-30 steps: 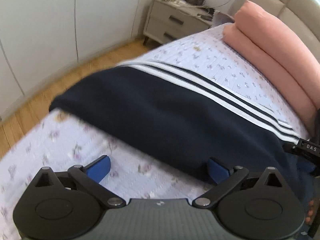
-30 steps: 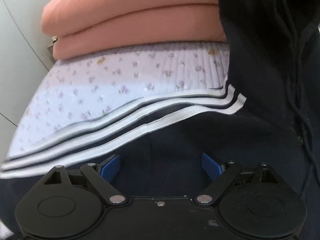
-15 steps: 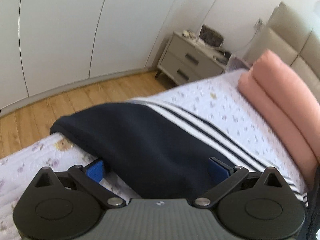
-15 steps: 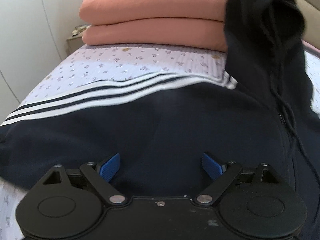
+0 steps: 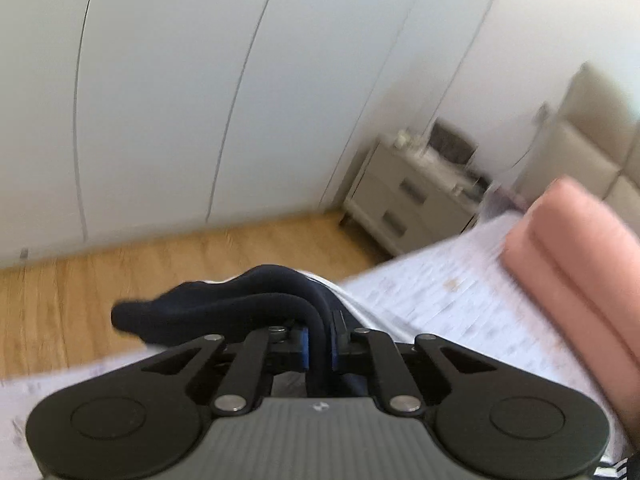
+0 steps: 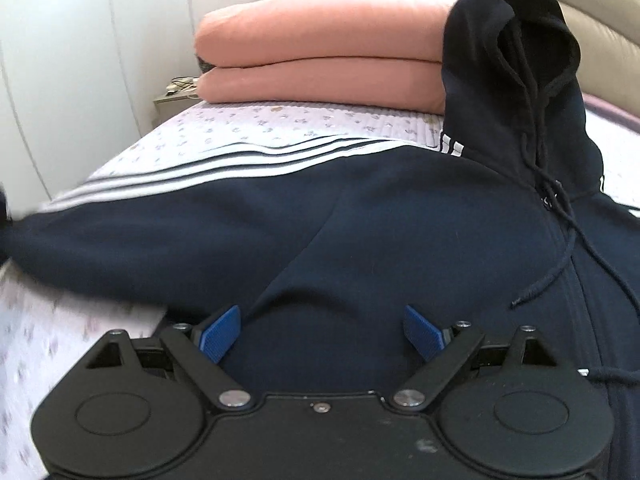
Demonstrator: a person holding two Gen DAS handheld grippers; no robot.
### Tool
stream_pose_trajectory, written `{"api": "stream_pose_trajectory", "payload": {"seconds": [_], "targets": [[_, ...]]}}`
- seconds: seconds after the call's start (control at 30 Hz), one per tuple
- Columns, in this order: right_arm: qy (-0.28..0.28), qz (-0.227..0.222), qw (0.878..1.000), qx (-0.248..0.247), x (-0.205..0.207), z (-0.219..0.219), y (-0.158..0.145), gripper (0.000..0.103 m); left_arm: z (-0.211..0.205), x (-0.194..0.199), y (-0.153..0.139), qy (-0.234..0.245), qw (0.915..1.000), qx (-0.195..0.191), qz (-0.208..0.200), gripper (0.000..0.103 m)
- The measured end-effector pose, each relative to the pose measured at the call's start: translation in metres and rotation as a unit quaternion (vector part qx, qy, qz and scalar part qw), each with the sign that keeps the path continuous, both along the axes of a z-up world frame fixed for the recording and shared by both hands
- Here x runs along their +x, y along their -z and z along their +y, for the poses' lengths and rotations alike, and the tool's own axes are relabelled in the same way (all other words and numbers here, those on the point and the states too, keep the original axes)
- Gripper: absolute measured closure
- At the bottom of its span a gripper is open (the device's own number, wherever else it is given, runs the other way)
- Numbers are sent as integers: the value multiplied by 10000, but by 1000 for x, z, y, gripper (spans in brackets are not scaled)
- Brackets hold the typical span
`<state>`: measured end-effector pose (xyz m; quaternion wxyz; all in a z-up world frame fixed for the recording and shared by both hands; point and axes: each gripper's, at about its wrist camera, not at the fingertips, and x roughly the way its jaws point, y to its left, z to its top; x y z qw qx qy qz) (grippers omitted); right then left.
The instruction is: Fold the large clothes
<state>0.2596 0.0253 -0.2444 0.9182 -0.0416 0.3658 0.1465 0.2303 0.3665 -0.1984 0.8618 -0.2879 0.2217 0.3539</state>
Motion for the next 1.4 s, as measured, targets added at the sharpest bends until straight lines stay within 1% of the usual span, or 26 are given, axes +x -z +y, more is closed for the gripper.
{"api": "stream_pose_trajectory", "payload": {"seconds": [0.03, 0.1, 0.17, 0.23, 0.33, 0.4, 0.43, 0.47, 0.5, 0.57, 0.63, 0.67, 0.73, 0.87, 0.93, 1.0, 1.03, 1.07, 1.1, 1.13, 1.17, 1.2, 1.23, 1.27, 1.33, 1.4], "targets": [[-32, -20, 10000, -17, -3, -1, -1, 0, -7, 0, -11, 34, 9998, 142, -119, 94], [-29, 124, 9999, 92, 1, -6, -4, 0, -23, 1, -38, 201, 9979, 506, -365, 94], [-94, 361, 9991, 184, 8, -12, -8, 0, -43, 4, -69, 416, 9938, 813, -642, 94], [-61, 601, 9975, 357, 11, -25, -15, 0, -65, 7, -98, 672, 9875, 1089, -918, 94], [458, 874, 9923, 746, 8, -66, -27, 0, -115, 13, -143, 1212, 9710, 1564, -1342, 94], [804, 997, 9856, 1107, 2, -106, -34, 0, -154, 16, -164, 1593, 9571, 1837, -1579, 94], [1002, 1049, 9810, 1287, -2, -128, -37, 0, -177, 18, -173, 1785, 9487, 2009, -1668, 94], [1202, 1089, 9762, 1439, -4, -147, -40, 0, -197, 21, -179, 1942, 9424, 2112, -1721, 94], [1373, 1136, 9712, 1583, -6, -165, -42, 0, -216, 24, -182, 2105, 9372, 2134, -1784, 94], [1563, 1194, 9631, 1835, -11, -200, -47, 0, -254, 31, -185, 2483, 9291, 1984, -1890, 94], [1755, 1185, 9580, 1932, -16, -233, -51, 0, -293, 41, -179, 2836, 9207, 1901, -1889, 94], [1852, 1171, 9561, 1948, -18, -246, -51, 0, -316, 48, -172, 3008, 9164, 1891, -1843, 94], [2039, 1112, 9533, 1929, -28, -274, -52, 0, -350, 61, -152, 3393, 9094, 1704, -1696, 94], [2393, 1005, 9490, 1791, -32, -319, -47, 0, -416, 84, -94, 4068, 8960, 1443, -1044, 94], [2548, 1007, 9463, 1715, -35, -340, -44, 0, -438, 93, -63, 4420, 8866, 1178, -682, 93], [2609, 982, 9475, 1565, -33, -353, -42, 0, -454, 104, -30, 4822, 8698, 1037, -153, 88], [2622, 944, 9489, 1482, -32, -355, -43, 0, -459, 107, -20, 5080, 8564, 913, 111, 84], [2618, 880, 9507, 1408, -32, -358, -46, 0, -458, 110, -11, 5377, 8392, 697, 424, 75], [2587, 839, 9523, 1387, -29, -360, -49, 0, -457, 110, -7, 5569, 8265, 510, 639, 71], [2544, 801, 9536, 1397, -26, -362, -52, 0, -451, 105, -4, 5720, 8159, 369, 756, 61], [2489, 722, 9554, 1419, -23, -360, -56, 0, -434, 102, -12, 5836, 8078, 274, 782, 50], [2402, 642, 9577, 1448, -19, -358, -61, 0, -420, 95, -17, 5866, 8065, 218, 696, 44], [2279, 567, 9610, 1459, -15, -354, -66, 0, -403, 87, -23, 5823, 8110, 143, 554, 26], [2136, 464, 9653, 1429, -9, -347, -72, 0, -382, 87, -32, 5728, 8185, 63, 428, 12], [1817, 232, 9749, 1263, 4, -326, -83, 0, -340, 87, -41, 5435, 8391, -52, 195, 10], [1434, 120, 9841, 1043, 20, -300, -90, 0, -302, 94, -44, 4937, 8694, 65, 190, 10]]}}
